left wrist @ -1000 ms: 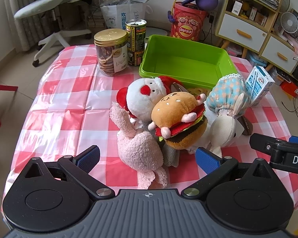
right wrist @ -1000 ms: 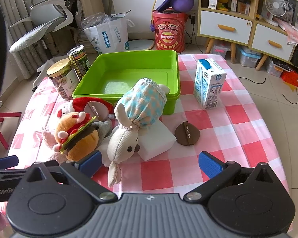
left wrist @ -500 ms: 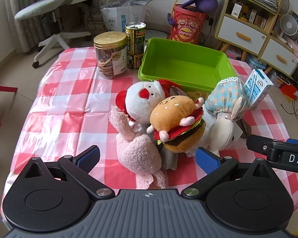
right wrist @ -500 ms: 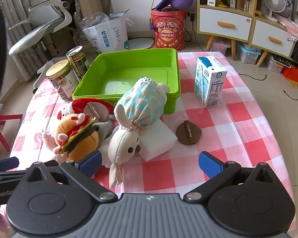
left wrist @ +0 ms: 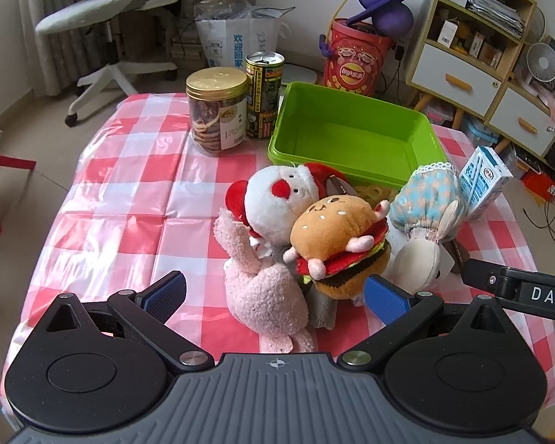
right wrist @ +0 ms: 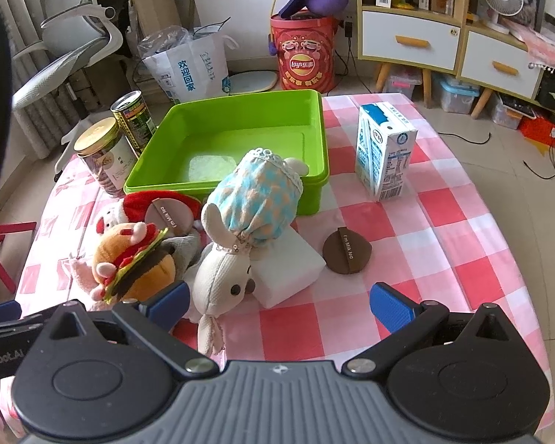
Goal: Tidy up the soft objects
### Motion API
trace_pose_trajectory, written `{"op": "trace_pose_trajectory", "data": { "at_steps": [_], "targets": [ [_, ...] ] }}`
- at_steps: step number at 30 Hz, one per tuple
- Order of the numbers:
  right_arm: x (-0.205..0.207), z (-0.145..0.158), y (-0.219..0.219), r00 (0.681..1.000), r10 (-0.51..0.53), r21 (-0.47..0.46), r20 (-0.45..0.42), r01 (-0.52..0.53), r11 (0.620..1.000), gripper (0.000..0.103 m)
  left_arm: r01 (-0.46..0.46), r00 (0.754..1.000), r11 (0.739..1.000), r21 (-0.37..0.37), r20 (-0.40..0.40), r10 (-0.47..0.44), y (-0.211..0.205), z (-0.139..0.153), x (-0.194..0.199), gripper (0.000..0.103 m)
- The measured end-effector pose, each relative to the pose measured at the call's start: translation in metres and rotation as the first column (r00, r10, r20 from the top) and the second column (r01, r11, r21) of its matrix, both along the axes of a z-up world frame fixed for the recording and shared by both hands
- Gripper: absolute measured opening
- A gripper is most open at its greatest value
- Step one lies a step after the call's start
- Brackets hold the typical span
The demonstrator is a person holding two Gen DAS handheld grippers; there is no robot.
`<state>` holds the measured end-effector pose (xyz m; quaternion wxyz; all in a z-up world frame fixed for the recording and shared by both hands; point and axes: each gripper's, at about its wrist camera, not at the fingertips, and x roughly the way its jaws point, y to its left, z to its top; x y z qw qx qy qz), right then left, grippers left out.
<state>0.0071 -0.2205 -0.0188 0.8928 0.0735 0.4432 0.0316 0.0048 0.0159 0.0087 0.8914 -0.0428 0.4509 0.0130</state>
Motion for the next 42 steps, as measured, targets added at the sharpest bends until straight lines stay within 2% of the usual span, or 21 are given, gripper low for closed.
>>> {"op": "trace_pose_trajectory", "data": {
  "at_steps": [13,19,24,28,31,36,39,42],
  "targets": [
    [0.007,-0.002,-0.004,1.000,-0.014,0.020,-0.004,0.014,1.000,0.087,-0.011,0.999,1.000,-0.019,0.034,0.011,0.005,-0.001,0.003,0.098],
    [0.024,-0.008,-0.017,0.999,-0.036,0.047,-0.005,0.036,0.998,0.087,0.002,0.998,0.998,-0.067,0.060,0.002,0.014,-0.004,0.011,0.098],
    [0.039,-0.024,-0.030,0.998,-0.010,0.155,-0.054,0.018,0.988,0.087,0.049,0.995,0.993,-0.108,0.092,-0.039,0.020,-0.003,0.018,0.098],
    [0.043,-0.039,-0.035,0.993,0.021,0.285,-0.120,0.014,0.959,0.087,0.099,0.993,0.984,-0.146,0.084,-0.087,0.022,-0.006,0.027,0.097],
    [0.045,-0.047,-0.033,0.986,0.050,0.375,-0.159,0.013,0.927,0.087,0.147,0.984,0.980,-0.135,0.120,-0.131,0.019,-0.008,0.029,0.094],
    [0.050,-0.058,-0.029,0.979,0.072,0.481,-0.190,0.029,0.876,0.087,0.269,0.955,0.953,-0.136,0.166,-0.246,0.010,-0.011,0.026,0.087],
    [0.055,-0.065,-0.026,0.971,0.074,0.521,-0.226,0.056,0.852,0.087,0.337,0.929,0.937,-0.089,0.196,-0.315,-0.001,-0.014,0.023,0.085],
    [0.058,-0.069,-0.024,0.971,0.048,0.533,-0.233,0.086,0.841,0.082,0.388,0.902,0.922,-0.017,0.213,-0.376,-0.015,-0.019,0.019,0.085]
  ]
}}
